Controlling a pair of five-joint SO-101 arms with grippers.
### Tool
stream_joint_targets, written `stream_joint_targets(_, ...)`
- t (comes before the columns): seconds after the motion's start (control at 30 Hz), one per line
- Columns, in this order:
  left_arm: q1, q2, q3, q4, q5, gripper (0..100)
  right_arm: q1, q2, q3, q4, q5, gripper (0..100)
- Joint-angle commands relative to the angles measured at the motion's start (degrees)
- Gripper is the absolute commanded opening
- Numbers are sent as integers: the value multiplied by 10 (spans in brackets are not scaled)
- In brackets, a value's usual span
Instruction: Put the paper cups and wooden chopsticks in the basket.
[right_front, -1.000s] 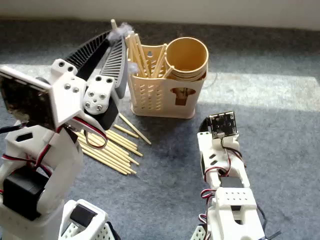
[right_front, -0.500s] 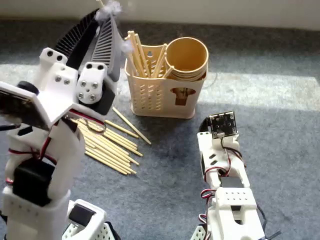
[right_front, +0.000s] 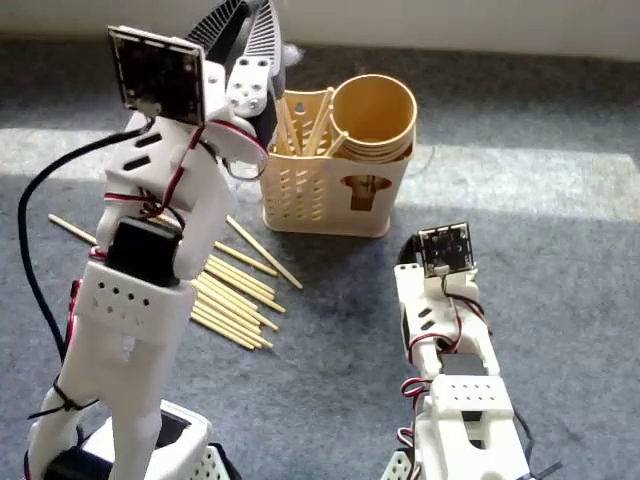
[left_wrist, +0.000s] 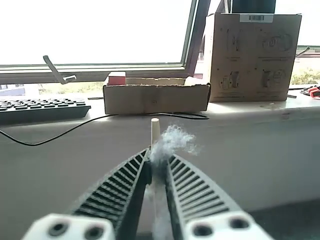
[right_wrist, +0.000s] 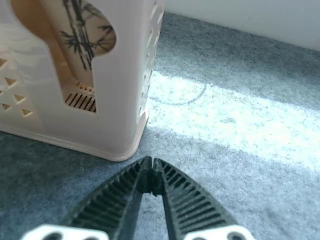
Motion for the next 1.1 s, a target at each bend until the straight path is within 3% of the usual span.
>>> stream_joint_targets(0.0, -7, 16, -40, -10, 6, 5, -7, -8, -11, -17, 4, 23)
stream_joint_targets(0.2, -6, 25, -45, -8, 5, 9, -7, -8, -11, -17, 4, 23)
stream_joint_targets(0.37, -6, 24, -45, 9, 5, 71, -7, -8, -11, -17, 4, 23)
stream_joint_targets(0.83, -5, 23, -45, 15, 4, 73, -7, -8, -11, -17, 4, 23)
stream_joint_targets(1.07, -5, 25, -96, 93, 4, 125, -7, -8, -11, -17, 4, 23)
